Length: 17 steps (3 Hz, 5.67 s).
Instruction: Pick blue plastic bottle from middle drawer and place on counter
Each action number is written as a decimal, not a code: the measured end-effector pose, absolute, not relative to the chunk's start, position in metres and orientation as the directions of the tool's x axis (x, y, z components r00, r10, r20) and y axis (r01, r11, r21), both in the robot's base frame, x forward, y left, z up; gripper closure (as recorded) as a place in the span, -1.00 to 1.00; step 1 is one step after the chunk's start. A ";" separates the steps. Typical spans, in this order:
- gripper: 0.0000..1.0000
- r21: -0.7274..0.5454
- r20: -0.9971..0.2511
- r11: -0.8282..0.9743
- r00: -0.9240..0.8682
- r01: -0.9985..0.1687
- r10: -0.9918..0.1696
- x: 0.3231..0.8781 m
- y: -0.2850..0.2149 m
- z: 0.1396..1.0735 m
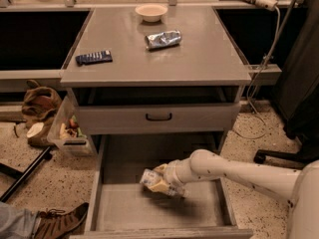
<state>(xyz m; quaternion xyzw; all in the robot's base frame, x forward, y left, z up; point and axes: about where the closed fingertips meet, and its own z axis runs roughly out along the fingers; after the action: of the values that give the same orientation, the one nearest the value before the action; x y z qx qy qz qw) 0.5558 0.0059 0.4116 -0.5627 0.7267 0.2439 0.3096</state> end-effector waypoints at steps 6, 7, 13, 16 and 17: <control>1.00 -0.120 -0.664 0.256 -0.114 -0.959 -0.739 0.578 -0.007 0.722; 1.00 -0.235 -0.669 0.247 -0.028 -0.940 -0.743 0.581 -0.011 0.816; 1.00 -0.492 -0.426 0.095 0.145 -0.865 -0.893 0.707 0.023 0.977; 1.00 -0.279 -0.726 0.174 0.089 -0.944 -0.682 0.756 0.034 0.950; 1.00 -0.218 -0.780 0.185 0.057 -0.958 -0.623 0.758 0.029 0.934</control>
Offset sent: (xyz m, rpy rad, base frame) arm 0.0299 -0.0217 0.2539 -0.0264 -0.0739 -0.0224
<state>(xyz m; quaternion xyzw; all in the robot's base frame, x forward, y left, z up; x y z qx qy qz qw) 0.7584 0.0291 0.9344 -0.6038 0.6545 0.2073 0.4049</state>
